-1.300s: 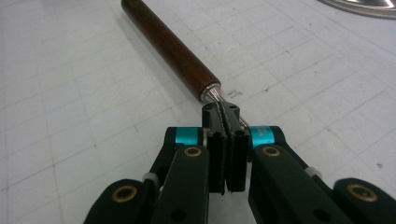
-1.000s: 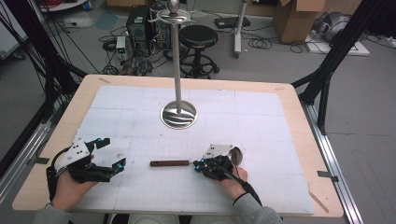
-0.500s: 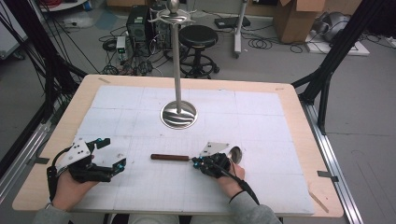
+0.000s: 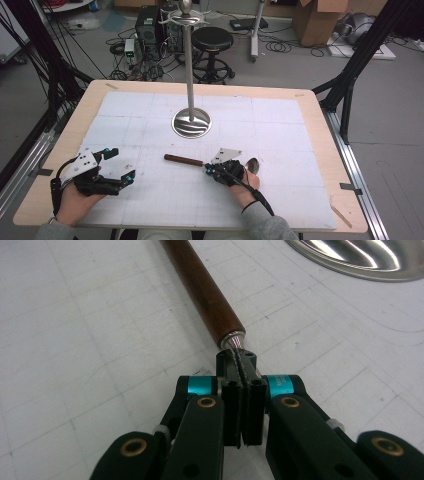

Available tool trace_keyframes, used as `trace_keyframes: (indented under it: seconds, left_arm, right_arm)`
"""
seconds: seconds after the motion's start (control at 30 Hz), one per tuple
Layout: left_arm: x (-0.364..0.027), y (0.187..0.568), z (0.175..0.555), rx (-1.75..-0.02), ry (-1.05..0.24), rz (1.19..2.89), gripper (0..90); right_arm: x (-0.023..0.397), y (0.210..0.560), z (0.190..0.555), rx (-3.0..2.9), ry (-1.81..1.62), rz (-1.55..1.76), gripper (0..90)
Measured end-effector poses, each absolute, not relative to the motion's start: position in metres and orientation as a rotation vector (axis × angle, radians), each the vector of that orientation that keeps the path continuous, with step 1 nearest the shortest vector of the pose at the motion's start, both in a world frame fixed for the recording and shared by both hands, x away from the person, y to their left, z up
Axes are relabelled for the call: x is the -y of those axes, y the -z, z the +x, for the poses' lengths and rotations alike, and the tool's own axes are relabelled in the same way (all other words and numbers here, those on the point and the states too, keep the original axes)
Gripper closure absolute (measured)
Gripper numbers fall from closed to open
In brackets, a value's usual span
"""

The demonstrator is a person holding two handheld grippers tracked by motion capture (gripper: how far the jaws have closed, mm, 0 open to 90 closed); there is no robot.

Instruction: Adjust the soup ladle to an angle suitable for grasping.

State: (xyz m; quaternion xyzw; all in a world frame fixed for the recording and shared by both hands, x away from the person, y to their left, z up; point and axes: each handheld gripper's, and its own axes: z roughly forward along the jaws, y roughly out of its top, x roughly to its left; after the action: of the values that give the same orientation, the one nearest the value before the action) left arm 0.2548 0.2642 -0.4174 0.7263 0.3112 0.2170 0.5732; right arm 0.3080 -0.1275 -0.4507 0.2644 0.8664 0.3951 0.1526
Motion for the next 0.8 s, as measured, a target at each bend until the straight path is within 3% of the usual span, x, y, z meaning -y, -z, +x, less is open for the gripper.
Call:
trace_keyframes:
  seconds: [0.2, 0.43, 0.67, 0.8]
  left_arm:
    - [-0.264, 0.417, 0.255, -0.725, -0.506, 1.706, 3.1]
    - [-0.264, 0.417, 0.254, -0.726, -0.509, 1.7, 3.1]
    - [-0.264, 0.418, 0.256, -0.736, -0.515, 1.711, 3.1]
    - [-0.265, 0.418, 0.255, -0.741, -0.515, 1.709, 3.1]
  right_arm:
    - [0.129, 0.448, 0.308, -2.509, -1.174, 0.762, 89.4]
    - [0.137, 0.42, 0.306, -2.457, -1.313, 0.722, 88.5]
    - [0.154, 0.396, 0.316, -2.461, -1.414, 0.672, 75.7]
    - [0.159, 0.388, 0.323, -2.511, -1.432, 0.662, 56.9]
